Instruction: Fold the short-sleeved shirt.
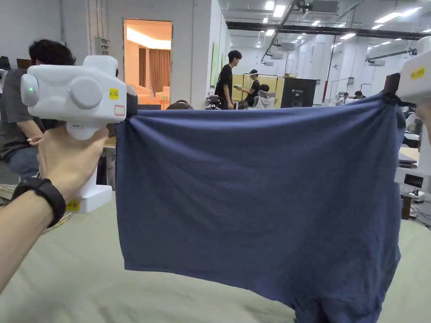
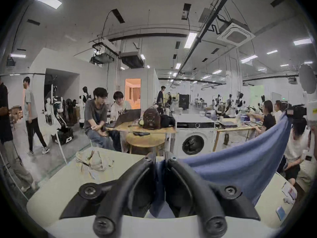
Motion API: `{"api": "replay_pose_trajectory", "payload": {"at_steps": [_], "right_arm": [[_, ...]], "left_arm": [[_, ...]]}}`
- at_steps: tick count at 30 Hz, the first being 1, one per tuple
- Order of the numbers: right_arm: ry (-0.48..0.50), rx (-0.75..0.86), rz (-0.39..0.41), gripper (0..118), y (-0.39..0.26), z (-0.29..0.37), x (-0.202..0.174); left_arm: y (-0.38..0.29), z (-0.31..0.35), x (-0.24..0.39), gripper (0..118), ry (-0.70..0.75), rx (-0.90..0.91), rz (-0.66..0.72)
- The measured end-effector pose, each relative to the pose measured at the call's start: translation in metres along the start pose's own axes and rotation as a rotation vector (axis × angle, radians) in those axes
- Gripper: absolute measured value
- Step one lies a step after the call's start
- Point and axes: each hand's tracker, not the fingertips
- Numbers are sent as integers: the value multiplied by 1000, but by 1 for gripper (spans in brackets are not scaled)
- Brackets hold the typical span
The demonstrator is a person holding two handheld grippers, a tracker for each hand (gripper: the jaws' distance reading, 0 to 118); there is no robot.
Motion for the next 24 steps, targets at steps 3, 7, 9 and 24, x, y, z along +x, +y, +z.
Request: {"api": "replay_pose_trajectory", "payload": {"at_steps": [3,7,9,24], "right_arm": [[5,-30,-1,0,-36,2,6],[24,-65,7,0,-82,22,12],[60,-67,-65,0,-101,42,20],[134,-378,-31,0,-349,267,75]], "left_arm": [[-34,3,-6,4,-18,-35,14],[-76,34,-5,4,-37,-61,16],[-91,54,-3,4,-45,-92,-6],[-330,280,-24,4,-100,-352,77]]}}
